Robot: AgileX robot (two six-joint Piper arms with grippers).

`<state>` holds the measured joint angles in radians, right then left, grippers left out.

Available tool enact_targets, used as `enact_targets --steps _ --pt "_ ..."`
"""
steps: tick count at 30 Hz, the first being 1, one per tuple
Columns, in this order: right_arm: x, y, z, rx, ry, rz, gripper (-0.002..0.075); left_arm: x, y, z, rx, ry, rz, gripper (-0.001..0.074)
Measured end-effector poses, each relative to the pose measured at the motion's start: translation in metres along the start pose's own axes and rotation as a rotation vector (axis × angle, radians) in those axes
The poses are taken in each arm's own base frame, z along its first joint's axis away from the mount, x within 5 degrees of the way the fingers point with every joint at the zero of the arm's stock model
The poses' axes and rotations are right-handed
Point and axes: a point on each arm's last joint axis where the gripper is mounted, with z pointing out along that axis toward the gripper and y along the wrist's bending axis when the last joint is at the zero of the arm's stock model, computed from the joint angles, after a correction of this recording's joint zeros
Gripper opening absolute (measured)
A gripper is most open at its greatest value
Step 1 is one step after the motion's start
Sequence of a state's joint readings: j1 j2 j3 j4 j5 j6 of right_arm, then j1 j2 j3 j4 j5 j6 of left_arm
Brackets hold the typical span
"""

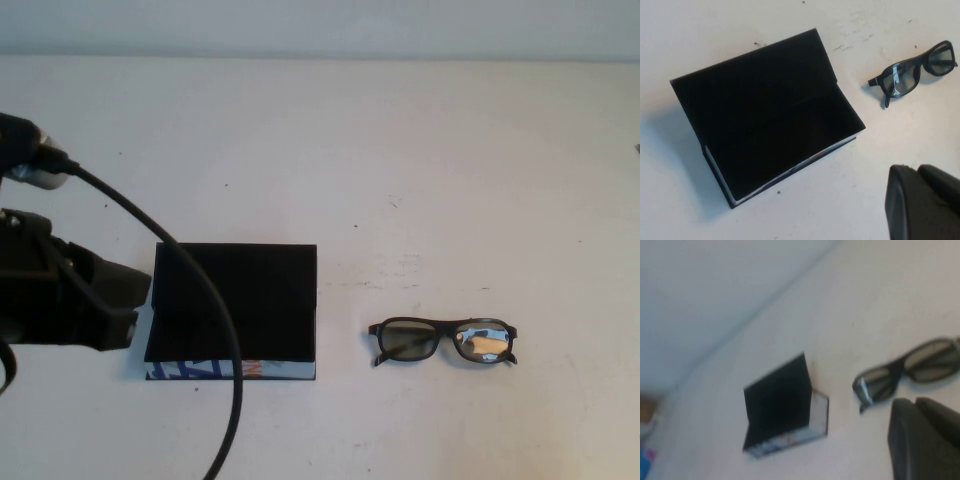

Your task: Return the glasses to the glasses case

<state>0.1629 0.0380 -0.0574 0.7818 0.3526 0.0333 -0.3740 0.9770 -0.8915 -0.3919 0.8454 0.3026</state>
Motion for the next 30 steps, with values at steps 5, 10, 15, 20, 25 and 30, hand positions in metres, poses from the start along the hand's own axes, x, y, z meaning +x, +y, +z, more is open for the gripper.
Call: enact_targets --steps 5,10,15,20,25,30 --pt "-0.013 0.036 0.008 0.079 0.347 -0.106 -0.0013 0.0 0.007 0.002 0.009 0.016 -0.018 -0.0002" --pt "-0.041 0.067 0.03 0.14 0.626 -0.324 -0.0013 0.001 0.009 0.001 0.021 0.021 -0.031 -0.0002" --pt "-0.068 0.089 0.062 0.112 0.822 -0.492 -0.0013 0.001 0.005 0.001 0.059 0.019 -0.021 -0.0002" --pt "-0.08 0.11 0.107 0.013 0.996 -0.62 -0.0013 0.0 0.003 0.002 0.087 0.015 -0.017 -0.0002" --pt "-0.071 0.126 0.154 -0.043 1.167 -0.835 -0.0013 -0.001 0.002 0.003 0.107 0.017 -0.009 -0.0002" --pt "-0.06 0.132 0.196 -0.057 1.271 -1.029 -0.0008 -0.001 0.001 0.003 0.113 0.018 -0.008 -0.0002"
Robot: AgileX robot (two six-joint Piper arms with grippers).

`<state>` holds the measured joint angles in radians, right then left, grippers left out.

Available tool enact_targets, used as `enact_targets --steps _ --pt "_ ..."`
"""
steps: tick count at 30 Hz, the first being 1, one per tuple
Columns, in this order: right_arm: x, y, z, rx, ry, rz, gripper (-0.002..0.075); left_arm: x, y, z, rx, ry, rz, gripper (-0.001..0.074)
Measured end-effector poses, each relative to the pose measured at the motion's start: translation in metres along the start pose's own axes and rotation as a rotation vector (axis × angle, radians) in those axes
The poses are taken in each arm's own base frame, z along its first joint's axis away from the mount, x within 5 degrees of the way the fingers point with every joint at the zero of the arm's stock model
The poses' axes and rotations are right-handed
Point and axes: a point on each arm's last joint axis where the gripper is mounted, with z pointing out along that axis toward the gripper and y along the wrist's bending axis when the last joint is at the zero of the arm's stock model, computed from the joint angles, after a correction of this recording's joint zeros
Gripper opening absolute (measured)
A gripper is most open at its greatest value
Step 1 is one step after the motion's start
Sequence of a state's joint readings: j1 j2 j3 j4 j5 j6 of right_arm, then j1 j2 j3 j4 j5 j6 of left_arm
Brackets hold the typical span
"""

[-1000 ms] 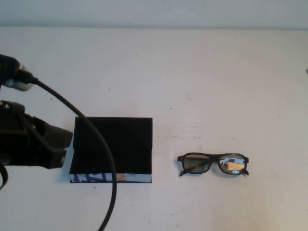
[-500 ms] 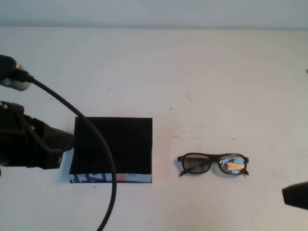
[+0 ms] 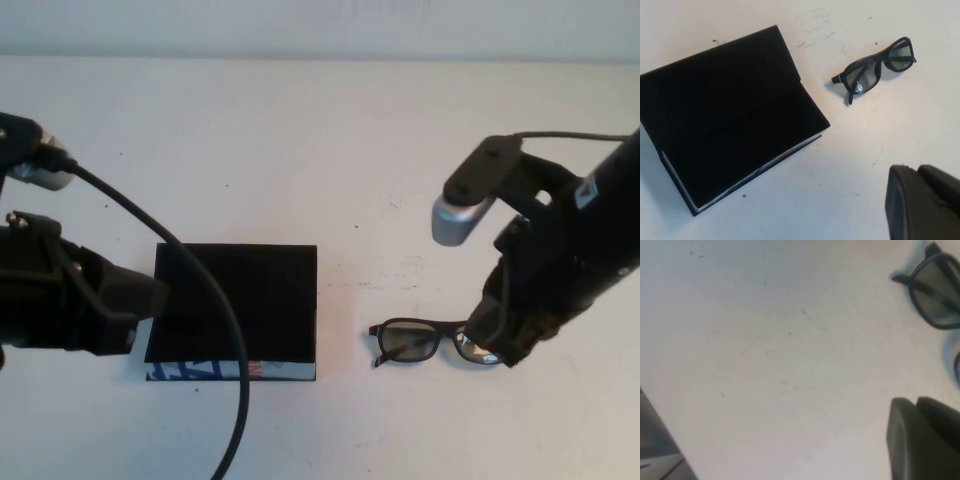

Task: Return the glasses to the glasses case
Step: Pick up the glasses from the table

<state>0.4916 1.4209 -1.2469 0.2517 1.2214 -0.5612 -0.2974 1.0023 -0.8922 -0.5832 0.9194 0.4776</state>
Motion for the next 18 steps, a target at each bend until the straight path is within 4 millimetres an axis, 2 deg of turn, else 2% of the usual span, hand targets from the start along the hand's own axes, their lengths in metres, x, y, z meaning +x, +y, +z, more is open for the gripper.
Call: enact_targets --steps 4,9,11,14,18 --pt "-0.019 -0.011 0.007 0.011 0.014 -0.148 0.0064 0.0 0.0 0.0 0.003 0.002 0.0 -0.0002" --pt "-0.031 -0.028 0.024 0.043 0.08 -0.253 0.0334 -0.001 -0.003 0.0 0.031 -0.006 0.011 -0.0002" --pt "-0.032 -0.033 0.034 0.036 0.107 -0.258 0.0396 -0.001 -0.004 0.0 0.042 -0.006 0.012 -0.0002" --pt "-0.033 -0.038 0.045 0.022 0.135 -0.272 0.0418 0.0 -0.004 0.0 0.046 -0.003 0.012 -0.0001" --pt "-0.034 -0.039 0.048 0.011 0.139 -0.334 0.0412 0.0 -0.004 0.0 0.048 0.0 0.014 -0.0002"
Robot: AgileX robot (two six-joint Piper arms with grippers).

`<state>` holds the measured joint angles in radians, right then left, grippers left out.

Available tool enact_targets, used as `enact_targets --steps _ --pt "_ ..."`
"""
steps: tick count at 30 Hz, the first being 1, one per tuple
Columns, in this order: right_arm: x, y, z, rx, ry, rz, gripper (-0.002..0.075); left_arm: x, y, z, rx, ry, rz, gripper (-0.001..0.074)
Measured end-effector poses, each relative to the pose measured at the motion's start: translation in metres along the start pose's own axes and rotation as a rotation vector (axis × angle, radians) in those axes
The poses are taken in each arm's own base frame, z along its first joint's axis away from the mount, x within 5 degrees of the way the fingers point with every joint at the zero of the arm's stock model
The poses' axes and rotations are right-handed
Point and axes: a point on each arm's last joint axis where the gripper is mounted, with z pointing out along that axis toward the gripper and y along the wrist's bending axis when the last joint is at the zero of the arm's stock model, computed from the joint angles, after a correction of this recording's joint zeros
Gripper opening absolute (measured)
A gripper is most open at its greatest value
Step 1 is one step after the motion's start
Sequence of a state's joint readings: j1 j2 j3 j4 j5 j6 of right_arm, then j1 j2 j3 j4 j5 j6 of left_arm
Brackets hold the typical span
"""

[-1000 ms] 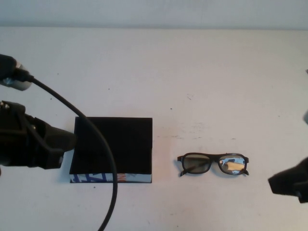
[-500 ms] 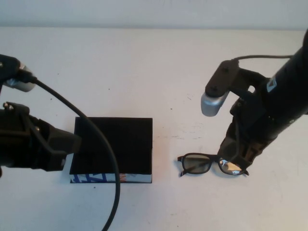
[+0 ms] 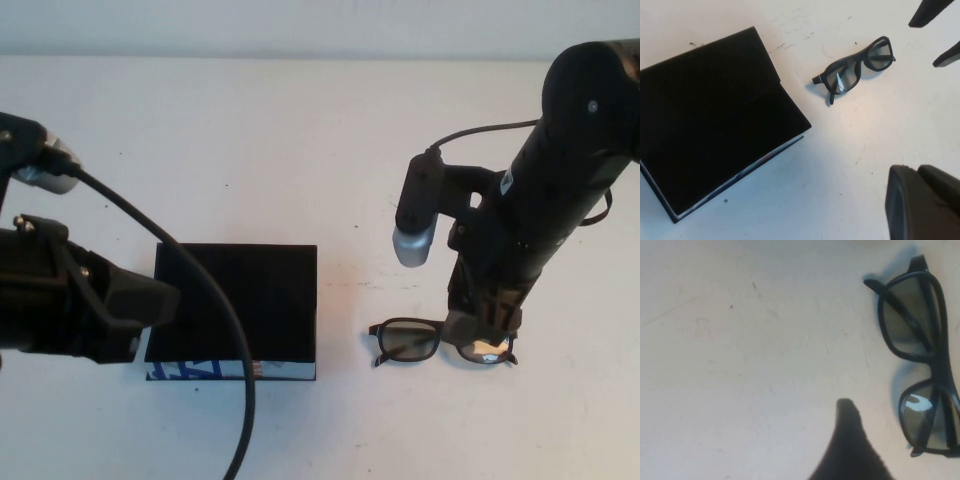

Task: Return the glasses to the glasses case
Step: Pick up the glasses from the table

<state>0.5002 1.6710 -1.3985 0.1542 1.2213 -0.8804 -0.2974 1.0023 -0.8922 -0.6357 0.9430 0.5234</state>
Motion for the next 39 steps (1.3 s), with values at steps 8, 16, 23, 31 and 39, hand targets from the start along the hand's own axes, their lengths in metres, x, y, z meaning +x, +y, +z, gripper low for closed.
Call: enact_targets --steps 8,16,23,31,39 --pt "-0.009 -0.013 0.026 -0.007 -0.039 0.013 0.0412 0.0 -0.001 0.0 0.01 -0.005 -0.006 -0.0002" --pt "-0.003 -0.012 0.032 -0.045 0.045 -0.007 0.0412 0.0 -0.001 0.0 0.01 -0.005 -0.002 -0.0002" --pt "0.001 -0.018 0.031 0.016 0.085 -0.061 0.0412 -0.001 -0.001 0.0 0.012 -0.007 0.0 -0.0002" --pt "0.001 -0.024 0.042 0.029 0.104 -0.115 0.0412 0.0 -0.001 0.0 0.013 -0.005 0.006 -0.0002" --pt "0.001 -0.029 0.057 0.01 0.117 -0.116 0.0472 0.0 -0.001 0.0 0.015 -0.003 0.006 -0.0002"
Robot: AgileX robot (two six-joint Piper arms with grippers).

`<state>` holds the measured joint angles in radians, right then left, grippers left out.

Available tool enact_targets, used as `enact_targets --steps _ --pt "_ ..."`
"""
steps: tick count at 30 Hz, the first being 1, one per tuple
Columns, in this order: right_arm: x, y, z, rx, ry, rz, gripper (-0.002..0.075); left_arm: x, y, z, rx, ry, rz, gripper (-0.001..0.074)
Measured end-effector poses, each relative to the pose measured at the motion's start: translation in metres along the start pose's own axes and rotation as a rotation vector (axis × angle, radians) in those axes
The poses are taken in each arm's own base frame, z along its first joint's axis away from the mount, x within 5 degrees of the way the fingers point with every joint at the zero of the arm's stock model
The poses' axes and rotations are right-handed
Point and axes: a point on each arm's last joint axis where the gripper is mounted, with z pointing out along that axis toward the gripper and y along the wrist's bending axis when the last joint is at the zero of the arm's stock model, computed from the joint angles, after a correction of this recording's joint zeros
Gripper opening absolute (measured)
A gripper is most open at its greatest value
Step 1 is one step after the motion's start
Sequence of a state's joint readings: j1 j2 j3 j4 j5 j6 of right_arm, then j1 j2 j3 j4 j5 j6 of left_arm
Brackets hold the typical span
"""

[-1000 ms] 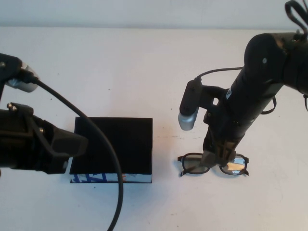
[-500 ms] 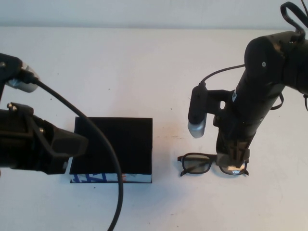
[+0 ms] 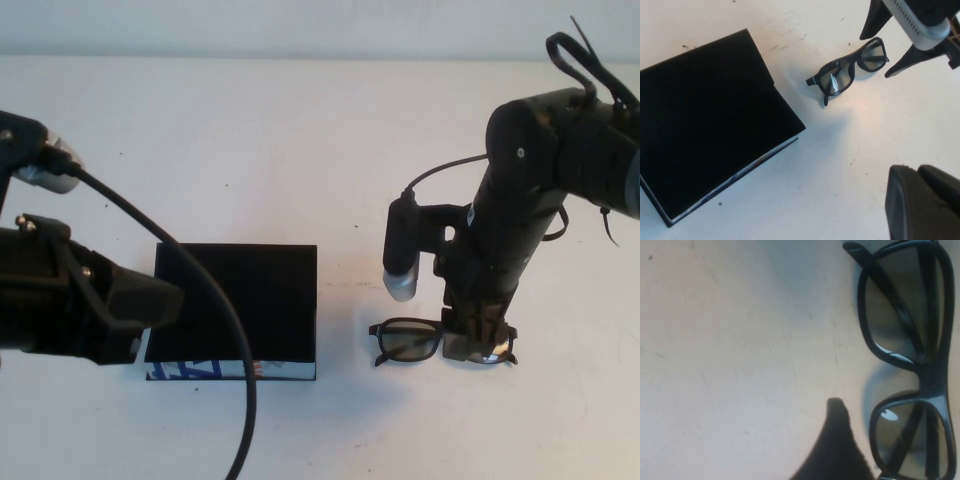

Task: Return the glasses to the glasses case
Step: Pick up the glasses from the table

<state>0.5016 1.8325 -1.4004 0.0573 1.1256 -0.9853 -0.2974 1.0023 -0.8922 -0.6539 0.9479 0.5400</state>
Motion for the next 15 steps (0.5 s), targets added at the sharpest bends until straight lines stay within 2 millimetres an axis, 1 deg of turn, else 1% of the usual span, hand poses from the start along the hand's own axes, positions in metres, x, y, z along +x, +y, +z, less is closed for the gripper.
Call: enact_targets --steps 4,15 --pt "0.0 -0.002 0.007 -0.009 0.007 0.001 0.049 0.0 0.0 0.0 0.001 0.001 0.005 -0.0002" --pt "-0.001 -0.005 0.02 -0.027 0.018 -0.015 0.0493 0.0 0.0 0.0 0.001 0.001 0.012 -0.0002"
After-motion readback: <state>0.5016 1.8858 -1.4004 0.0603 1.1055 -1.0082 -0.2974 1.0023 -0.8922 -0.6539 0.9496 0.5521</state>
